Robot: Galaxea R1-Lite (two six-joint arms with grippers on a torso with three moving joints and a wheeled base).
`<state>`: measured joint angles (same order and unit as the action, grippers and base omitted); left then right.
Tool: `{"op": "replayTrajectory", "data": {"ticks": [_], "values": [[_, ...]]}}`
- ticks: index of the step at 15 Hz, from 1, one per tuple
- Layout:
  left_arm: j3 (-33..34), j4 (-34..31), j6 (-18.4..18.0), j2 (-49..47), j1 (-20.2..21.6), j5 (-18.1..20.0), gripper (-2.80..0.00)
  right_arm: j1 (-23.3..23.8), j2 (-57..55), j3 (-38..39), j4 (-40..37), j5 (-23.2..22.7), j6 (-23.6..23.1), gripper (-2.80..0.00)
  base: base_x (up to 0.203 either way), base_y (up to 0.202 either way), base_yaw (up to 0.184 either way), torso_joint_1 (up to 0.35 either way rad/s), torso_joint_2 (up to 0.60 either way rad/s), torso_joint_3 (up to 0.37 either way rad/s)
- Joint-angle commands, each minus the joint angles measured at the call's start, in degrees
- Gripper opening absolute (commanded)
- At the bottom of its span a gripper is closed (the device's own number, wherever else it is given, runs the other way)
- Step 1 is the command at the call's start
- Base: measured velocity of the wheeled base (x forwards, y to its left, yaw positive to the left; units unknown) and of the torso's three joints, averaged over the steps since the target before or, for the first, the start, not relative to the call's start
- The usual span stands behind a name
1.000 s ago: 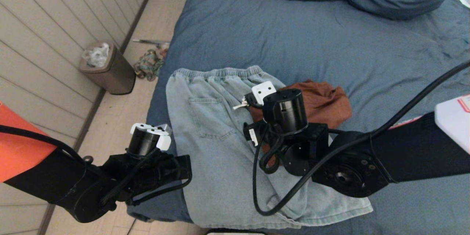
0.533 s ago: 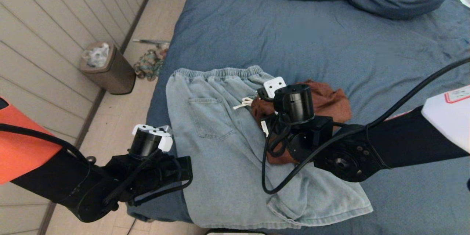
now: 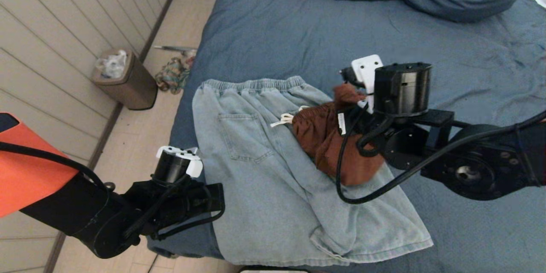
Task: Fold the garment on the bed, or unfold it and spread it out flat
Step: Unford the brown shorts
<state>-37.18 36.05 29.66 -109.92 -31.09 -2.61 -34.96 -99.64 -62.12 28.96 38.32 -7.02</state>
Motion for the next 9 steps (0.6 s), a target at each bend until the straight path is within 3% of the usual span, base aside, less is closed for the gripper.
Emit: {"op": "replayTrajectory", "data": {"ticks": [1, 3, 7, 9], "values": [[0.0, 0.34, 0.22, -0.03, -0.03, -0.12, -2.8, 3.12, 6.72, 0.88, 0.14, 0.18, -0.09, -2.8, 0.0, 0.0, 0.0, 0.0, 0.0, 0.0], [0.09, 0.34, 0.22, -0.03, -0.03, -0.12, -2.8, 5.61, 10.25, 3.33, 0.19, 0.18, -0.04, -2.8, 0.0, 0.0, 0.0, 0.0, 0.0, 0.0], [0.09, 0.34, 0.22, 0.15, -0.12, -0.2, -2.8, 15.27, 13.11, 4.54, 0.03, 0.13, -0.06, -2.8, 0.0, 0.0, 0.0, 0.0, 0.0, 0.0], [0.09, 0.26, 0.22, 0.02, -0.12, -0.2, -2.8, 18.96, 15.8, 8.99, 0.07, -0.2, 0.44, -2.8, 0.0, 0.0, 0.0, 0.0, 0.0, 0.0]]}}
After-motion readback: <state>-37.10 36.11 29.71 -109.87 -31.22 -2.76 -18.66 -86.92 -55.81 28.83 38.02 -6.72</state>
